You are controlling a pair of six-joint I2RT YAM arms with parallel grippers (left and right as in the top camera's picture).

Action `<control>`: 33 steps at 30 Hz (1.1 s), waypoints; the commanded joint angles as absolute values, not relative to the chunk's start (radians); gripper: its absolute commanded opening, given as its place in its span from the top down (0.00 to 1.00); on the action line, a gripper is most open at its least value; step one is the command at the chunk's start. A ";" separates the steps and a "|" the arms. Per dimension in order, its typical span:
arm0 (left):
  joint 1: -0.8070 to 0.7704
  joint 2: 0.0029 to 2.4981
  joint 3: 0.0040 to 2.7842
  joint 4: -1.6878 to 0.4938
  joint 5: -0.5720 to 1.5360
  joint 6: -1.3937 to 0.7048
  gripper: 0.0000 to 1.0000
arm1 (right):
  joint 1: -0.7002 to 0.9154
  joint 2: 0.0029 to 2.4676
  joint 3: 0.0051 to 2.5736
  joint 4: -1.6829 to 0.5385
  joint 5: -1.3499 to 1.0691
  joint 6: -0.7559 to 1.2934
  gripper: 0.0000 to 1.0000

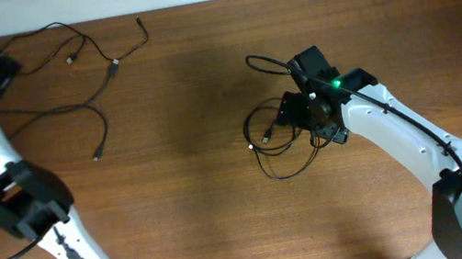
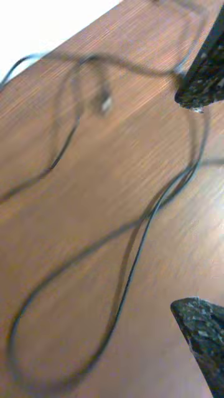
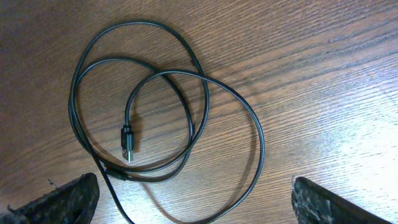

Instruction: Untangle cables

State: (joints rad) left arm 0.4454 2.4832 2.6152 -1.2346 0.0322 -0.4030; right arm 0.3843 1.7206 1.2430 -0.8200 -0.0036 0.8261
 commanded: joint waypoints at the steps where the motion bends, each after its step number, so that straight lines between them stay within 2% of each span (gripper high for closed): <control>1: 0.357 2.522 2.605 -1.243 0.081 -0.388 0.01 | 0.386 1.726 1.233 -0.828 0.012 0.820 0.02; 7: 0.255 2.588 2.581 -1.235 -0.042 -0.403 0.00 | 0.386 1.726 1.233 -0.826 0.012 0.820 0.02; 11: 0.227 2.642 2.581 -1.195 -0.099 -0.402 0.16 | 0.386 1.726 1.233 -0.826 0.012 0.820 0.02; 13: 0.219 2.668 2.581 -1.159 -0.160 -0.398 0.32 | 0.386 1.726 1.233 -0.826 0.012 0.820 0.02; 14: 0.217 2.672 2.581 -1.144 -0.172 -0.385 0.36 | 0.386 1.726 1.233 -0.826 0.012 0.820 0.02; 16: 0.214 2.692 2.581 -1.092 -0.181 -0.317 0.72 | 0.386 1.726 1.233 -0.826 0.012 0.820 0.02; 17: 0.214 2.698 2.581 -1.077 -0.181 -0.302 0.83 | 0.386 1.726 1.233 -0.826 0.012 0.820 0.02; 18: 0.214 2.702 2.581 -1.068 -0.181 -0.297 0.98 | 0.386 1.726 1.233 -0.826 0.012 0.820 0.02; 20: 0.214 2.714 2.581 -1.047 -0.168 -0.297 1.00 | 0.386 1.726 1.233 -0.826 0.012 0.820 0.02; 23: 0.214 2.735 2.581 -1.013 -0.042 -0.296 1.00 | 0.386 1.726 1.233 -0.826 0.012 0.820 0.02; 25: 0.213 2.757 2.581 -0.995 0.076 -0.268 0.96 | 0.386 1.726 1.233 -0.826 0.012 0.820 0.02; 28: 0.210 2.782 2.581 -0.996 0.087 -0.228 1.00 | 0.386 1.726 1.233 -0.826 0.012 0.820 0.02; 33: 0.209 2.786 2.581 -1.028 0.087 -0.133 1.00 | 0.386 1.726 1.233 -0.826 0.012 0.820 0.01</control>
